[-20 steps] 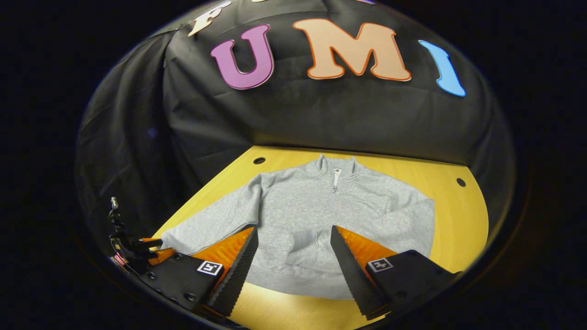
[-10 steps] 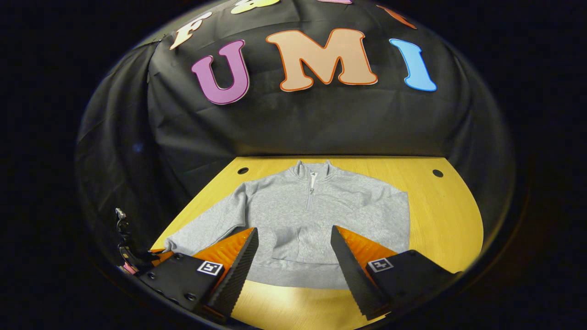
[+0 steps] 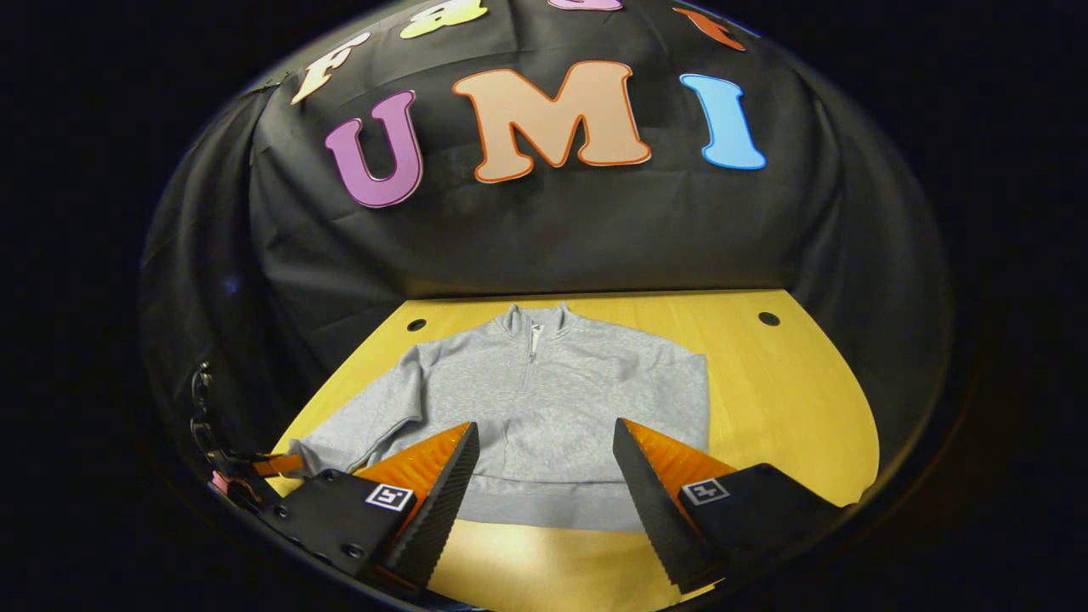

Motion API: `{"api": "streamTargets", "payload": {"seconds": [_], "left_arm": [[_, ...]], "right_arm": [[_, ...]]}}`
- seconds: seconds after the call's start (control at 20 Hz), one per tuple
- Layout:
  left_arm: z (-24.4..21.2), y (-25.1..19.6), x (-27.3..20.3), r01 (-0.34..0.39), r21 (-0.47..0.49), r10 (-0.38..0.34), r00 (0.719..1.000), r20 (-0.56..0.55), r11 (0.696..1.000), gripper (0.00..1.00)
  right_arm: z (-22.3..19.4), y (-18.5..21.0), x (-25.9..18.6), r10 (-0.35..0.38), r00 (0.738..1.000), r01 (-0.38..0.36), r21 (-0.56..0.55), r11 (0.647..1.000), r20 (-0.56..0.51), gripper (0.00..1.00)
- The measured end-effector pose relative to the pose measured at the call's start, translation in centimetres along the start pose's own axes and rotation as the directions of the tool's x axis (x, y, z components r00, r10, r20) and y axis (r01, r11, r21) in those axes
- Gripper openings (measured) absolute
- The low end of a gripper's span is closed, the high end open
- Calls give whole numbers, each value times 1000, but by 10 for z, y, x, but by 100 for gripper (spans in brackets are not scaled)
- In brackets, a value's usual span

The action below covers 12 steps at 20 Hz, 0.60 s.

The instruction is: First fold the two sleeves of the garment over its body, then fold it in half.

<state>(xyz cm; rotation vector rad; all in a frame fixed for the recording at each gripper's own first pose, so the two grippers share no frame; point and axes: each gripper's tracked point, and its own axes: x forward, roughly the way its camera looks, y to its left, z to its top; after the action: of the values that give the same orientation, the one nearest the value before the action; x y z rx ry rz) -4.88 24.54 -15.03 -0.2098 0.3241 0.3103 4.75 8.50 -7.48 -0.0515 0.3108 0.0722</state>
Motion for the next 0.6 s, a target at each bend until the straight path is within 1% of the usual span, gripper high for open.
{"api": "streamTargets", "payload": {"seconds": [0.1,0.2,0.3,0.45,0.55,0.6], "left_arm": [[24,-33,1,61,16,-61,998,29,998,1],[48,-70,3,115,62,-119,991,62,991,1],[68,-119,4,193,95,-202,975,94,977,1],[83,-193,4,307,134,-322,941,104,942,1],[86,-238,3,374,177,-394,915,93,911,0],[84,-263,5,410,203,-433,897,84,889,1]], "right_arm": [[1,-16,-6,-16,1000,16,6,1000,3,99],[-2,-31,-7,-29,1000,29,13,1000,3,98],[-3,-44,-10,-23,1000,23,23,999,-1,98],[-1,-64,-12,-26,1000,26,24,999,-1,98],[0,-74,-12,-28,1000,28,26,999,0,98],[1,-79,-12,-30,1000,30,30,999,0,98]]}}
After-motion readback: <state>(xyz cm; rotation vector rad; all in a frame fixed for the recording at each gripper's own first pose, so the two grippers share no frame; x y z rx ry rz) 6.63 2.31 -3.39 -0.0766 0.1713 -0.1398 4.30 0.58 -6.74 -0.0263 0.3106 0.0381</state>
